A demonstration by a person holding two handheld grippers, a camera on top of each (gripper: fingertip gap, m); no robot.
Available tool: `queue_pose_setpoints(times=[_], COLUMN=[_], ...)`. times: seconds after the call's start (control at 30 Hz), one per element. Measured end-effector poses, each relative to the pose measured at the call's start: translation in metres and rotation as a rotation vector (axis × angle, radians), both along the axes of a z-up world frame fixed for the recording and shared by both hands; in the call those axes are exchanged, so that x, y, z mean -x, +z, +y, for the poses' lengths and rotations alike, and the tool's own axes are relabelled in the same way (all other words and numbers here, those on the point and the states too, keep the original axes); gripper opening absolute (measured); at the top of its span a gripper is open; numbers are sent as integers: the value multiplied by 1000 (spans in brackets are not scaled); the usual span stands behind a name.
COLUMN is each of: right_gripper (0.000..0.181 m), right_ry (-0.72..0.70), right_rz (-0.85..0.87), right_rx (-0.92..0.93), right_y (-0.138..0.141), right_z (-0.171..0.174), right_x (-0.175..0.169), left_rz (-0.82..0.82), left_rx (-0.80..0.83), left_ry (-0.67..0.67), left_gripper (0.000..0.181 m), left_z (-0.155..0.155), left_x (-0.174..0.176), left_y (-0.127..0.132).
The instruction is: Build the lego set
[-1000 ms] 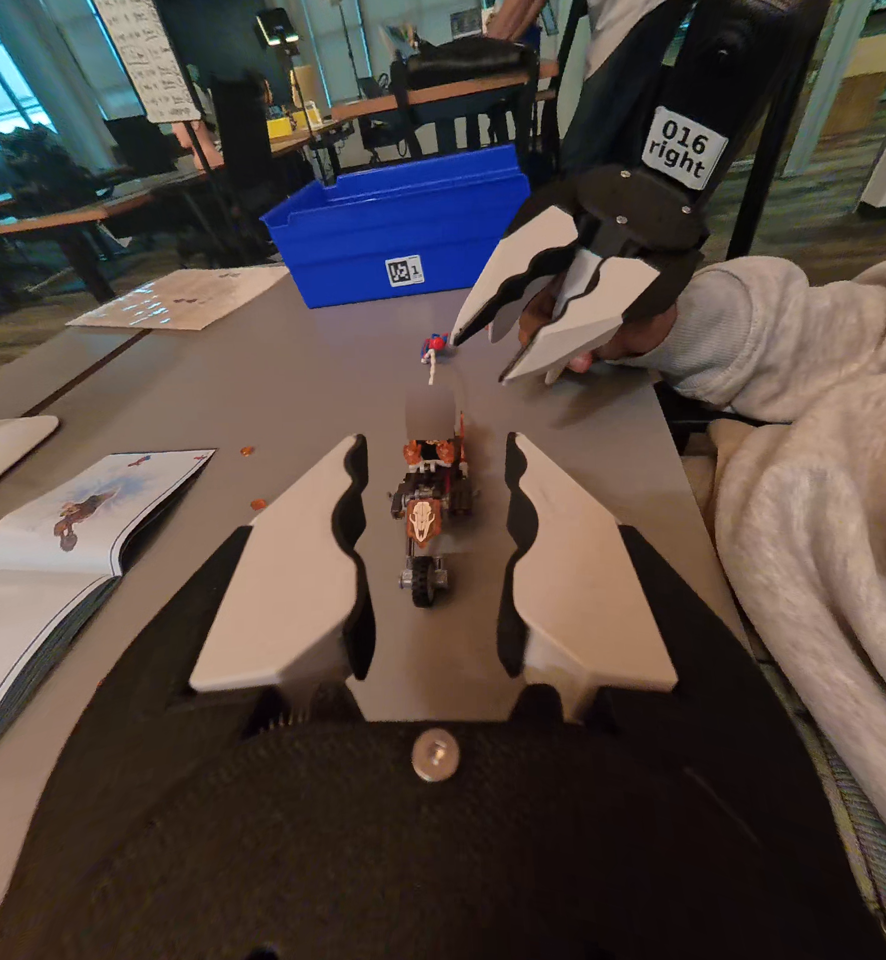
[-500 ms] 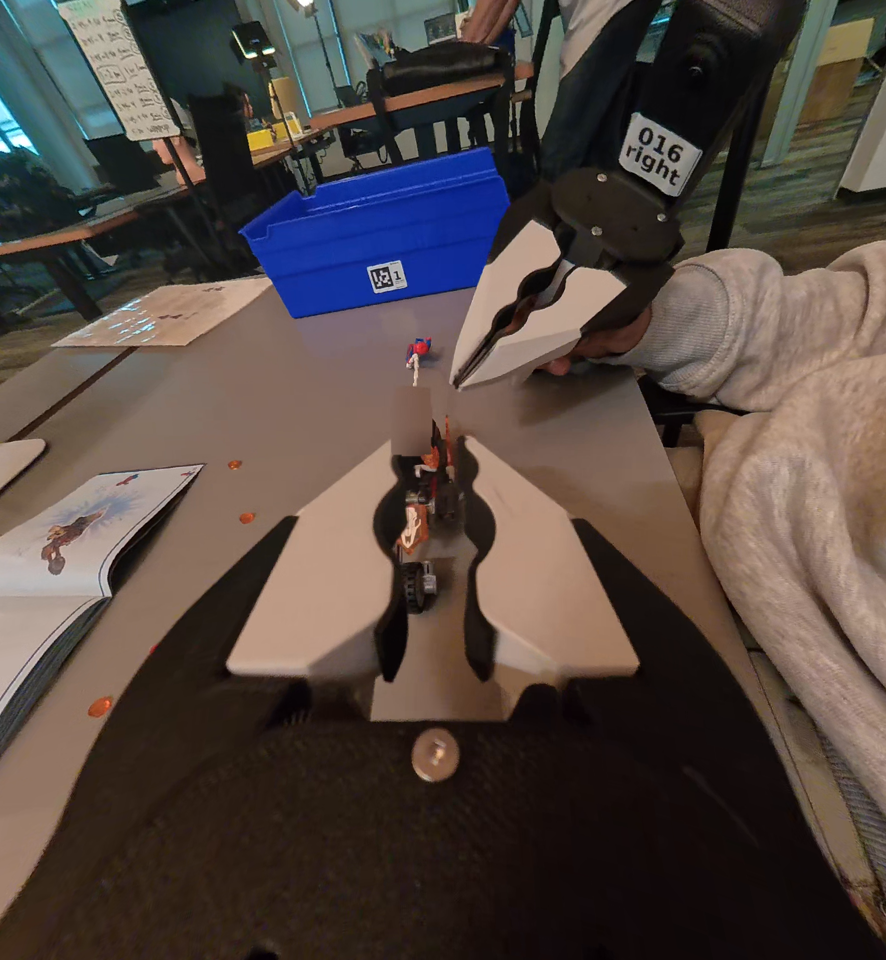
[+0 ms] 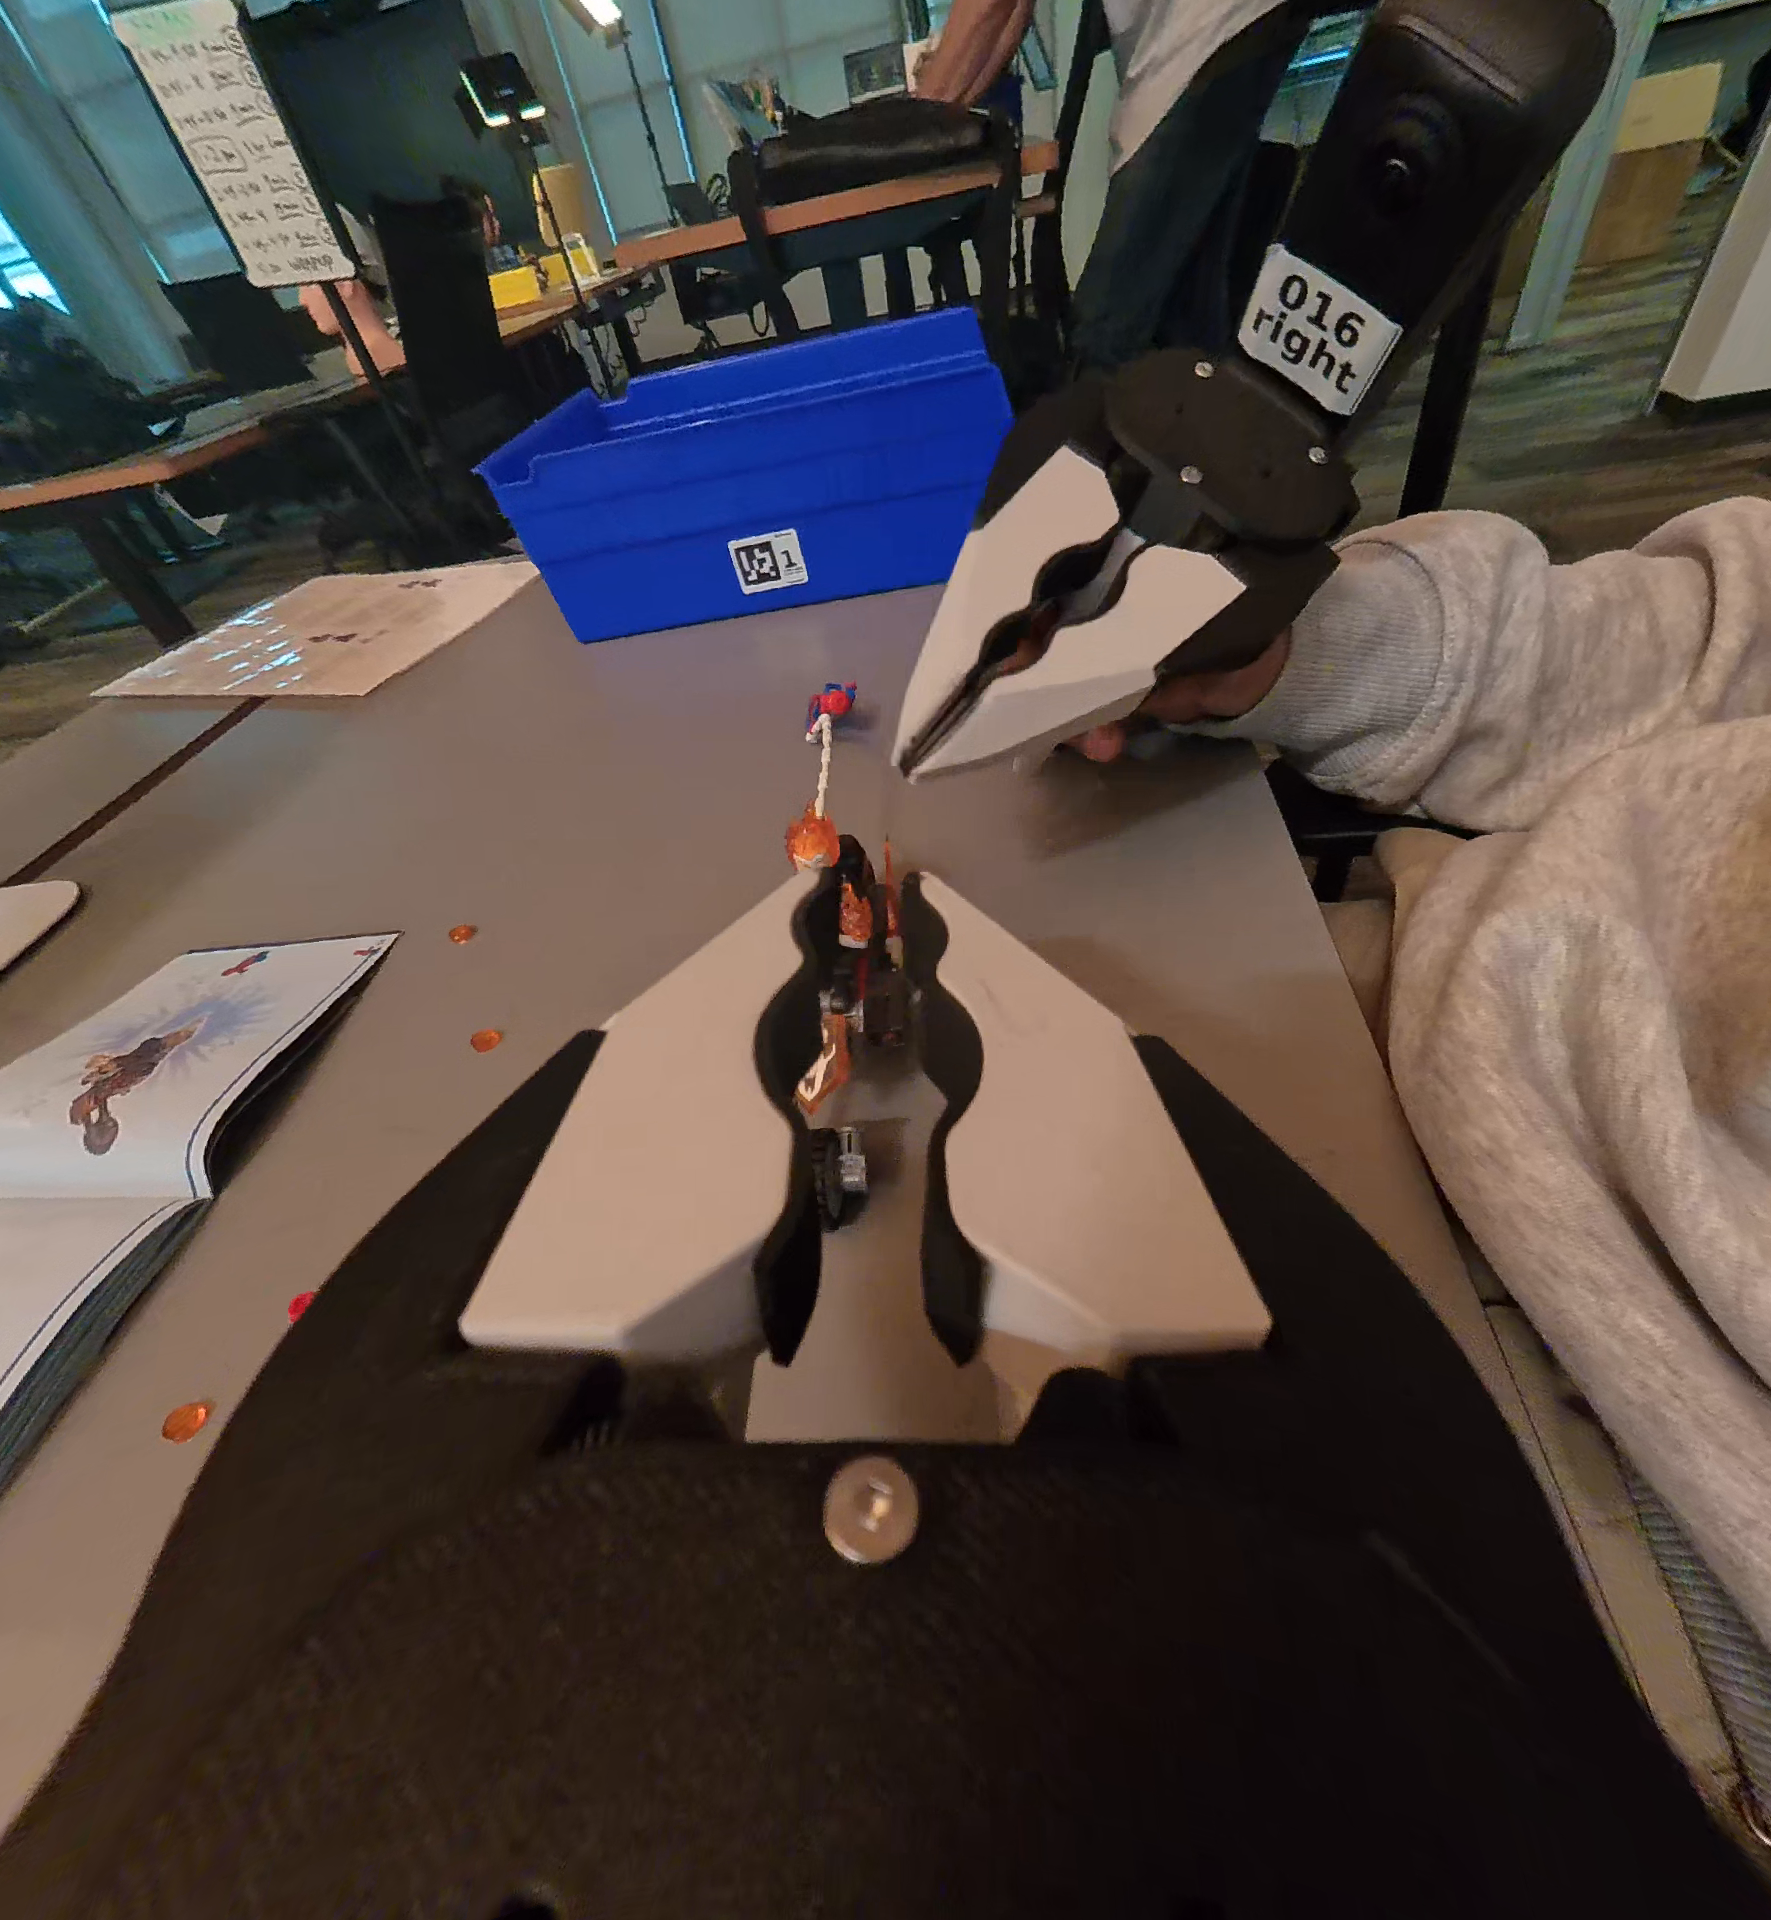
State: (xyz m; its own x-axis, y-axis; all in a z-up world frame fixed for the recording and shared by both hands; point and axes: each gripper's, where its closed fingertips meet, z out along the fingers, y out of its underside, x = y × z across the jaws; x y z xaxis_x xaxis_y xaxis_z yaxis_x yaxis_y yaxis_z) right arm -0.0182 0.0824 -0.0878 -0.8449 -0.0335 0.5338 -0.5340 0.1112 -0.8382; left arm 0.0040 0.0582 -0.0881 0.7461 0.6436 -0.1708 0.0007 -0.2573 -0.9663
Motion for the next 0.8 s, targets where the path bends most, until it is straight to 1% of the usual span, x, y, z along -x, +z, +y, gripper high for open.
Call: queue_pose_setpoints(times=[0.03, 0.07, 0.1, 0.13, 0.2, 0.23, 0.27, 0.3, 0.37, 0.4, 0.43, 0.47, 0.5, 0.53, 0.6, 0.67, 0.8], right_gripper=[0, 6, 3, 1, 9, 1, 0, 6, 31, 31, 16, 10, 11, 22, 5, 12, 13], right_ry=[0, -4, -1, 5, 0, 5, 13, 10, -16, -22, -14, -6, -6, -16, -15, -23, -31], right_rz=[1, 1, -2, -3, -2, -5, -7, -6, 0, 2, 5, 10, 18, 25, 30, 31, 15], right_rx=[2, 2, -4, -12, -5, -6, -9, -4, 20, 25, 11, -3, -4, 3, -4, -1, 14], right_y=[0, 0, -1, -2, -2, -2, -2, -1, 2, 2, 0, -2, -2, -2, -3, -2, 1], right_z=[0, 0, -1, -1, 0, 0, 1, 1, -1, -1, -1, -1, -1, -2, -2, -2, -1], right_x=[0, 1, 0, -1, 0, 0, -1, -1, 3, 4, 3, 1, 1, 2, 2, 3, 6], left_rz=[-3, -9, -10, -10, -11, -11, -11, -9, 1, 5, 3, -1, -2, 2, 5, -2, -7], left_rx=[4, 6, 4, 0, -8, -8, -4, 4, 28, 35, 37, 35, 31, 25, 19, 20, 17], left_ry=[-1, 0, 0, -2, -7, -8, -8, -9, -10, -5, 4, 13, 8, 4, -3, -4, 4], left_gripper=[13, 18, 24, 26, 27, 26, 24, 21, 13, 14, 20, 26, 25, 21, 15, 15, 25], left_z=[1, 1, 1, 1, 0, 1, 1, 1, 2, 2, 2, 1, 1, 1, 1, 1, 0], left_x=[0, 1, 1, 0, 0, 0, 0, 0, -1, 0, 1, 2, 2, 1, 0, 0, 2], left_y=[-1, -1, -1, -1, 0, 0, -1, -1, -3, -4, -4, -4, -4, -3, -2, -3, -3])
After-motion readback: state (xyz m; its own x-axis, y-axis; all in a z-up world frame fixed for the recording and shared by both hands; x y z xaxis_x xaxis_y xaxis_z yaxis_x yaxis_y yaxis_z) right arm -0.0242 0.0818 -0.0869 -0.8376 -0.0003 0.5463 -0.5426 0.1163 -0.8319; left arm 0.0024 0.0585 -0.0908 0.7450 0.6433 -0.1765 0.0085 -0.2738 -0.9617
